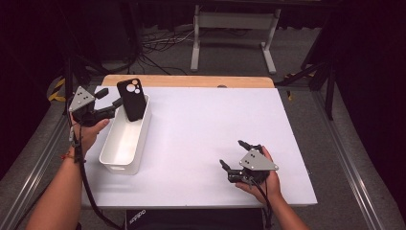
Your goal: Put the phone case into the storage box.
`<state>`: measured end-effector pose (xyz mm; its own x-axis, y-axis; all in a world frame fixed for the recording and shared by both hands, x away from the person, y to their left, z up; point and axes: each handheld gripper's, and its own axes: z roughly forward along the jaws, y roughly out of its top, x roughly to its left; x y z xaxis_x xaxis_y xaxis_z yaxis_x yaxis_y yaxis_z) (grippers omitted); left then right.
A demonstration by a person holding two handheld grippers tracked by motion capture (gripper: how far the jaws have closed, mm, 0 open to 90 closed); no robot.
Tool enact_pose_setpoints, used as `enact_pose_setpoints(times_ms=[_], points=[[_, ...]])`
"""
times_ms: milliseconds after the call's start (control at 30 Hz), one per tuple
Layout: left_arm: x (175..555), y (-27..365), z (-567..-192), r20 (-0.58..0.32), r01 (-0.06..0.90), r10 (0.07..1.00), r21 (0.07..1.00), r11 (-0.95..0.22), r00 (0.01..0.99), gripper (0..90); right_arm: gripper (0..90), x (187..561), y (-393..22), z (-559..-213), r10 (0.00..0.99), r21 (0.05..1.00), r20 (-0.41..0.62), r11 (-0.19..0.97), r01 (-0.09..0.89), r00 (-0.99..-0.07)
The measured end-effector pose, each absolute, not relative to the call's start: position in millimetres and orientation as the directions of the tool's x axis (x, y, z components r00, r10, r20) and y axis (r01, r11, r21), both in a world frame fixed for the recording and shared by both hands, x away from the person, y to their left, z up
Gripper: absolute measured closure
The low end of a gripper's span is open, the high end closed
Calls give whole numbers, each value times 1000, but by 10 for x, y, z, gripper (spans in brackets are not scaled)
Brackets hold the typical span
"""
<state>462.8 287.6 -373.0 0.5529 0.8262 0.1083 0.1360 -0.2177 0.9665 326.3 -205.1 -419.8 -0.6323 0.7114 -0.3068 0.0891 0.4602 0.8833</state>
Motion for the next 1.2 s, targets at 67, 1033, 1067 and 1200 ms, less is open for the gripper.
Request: enact_pose_setpoints(times_ms=[67,1033,1067,1200], points=[[4583,2861,-3726,99,131,823,970,-206,560,339,153,3275,-2035,-4200,708,883,-304,460,90,-637],[4099,2629,-3682,149,67,769,968,-242,622,104,153,3250,-1993,-4158,697,893,-301,445,63,-650],[4090,2613,-3678,157,62,766,967,-249,624,99,153,3247,-1994,-4156,697,893,-303,446,62,-650],[4029,2540,-3670,156,56,761,968,-245,630,84,153,3236,-1999,-4154,696,892,-308,449,58,-648]])
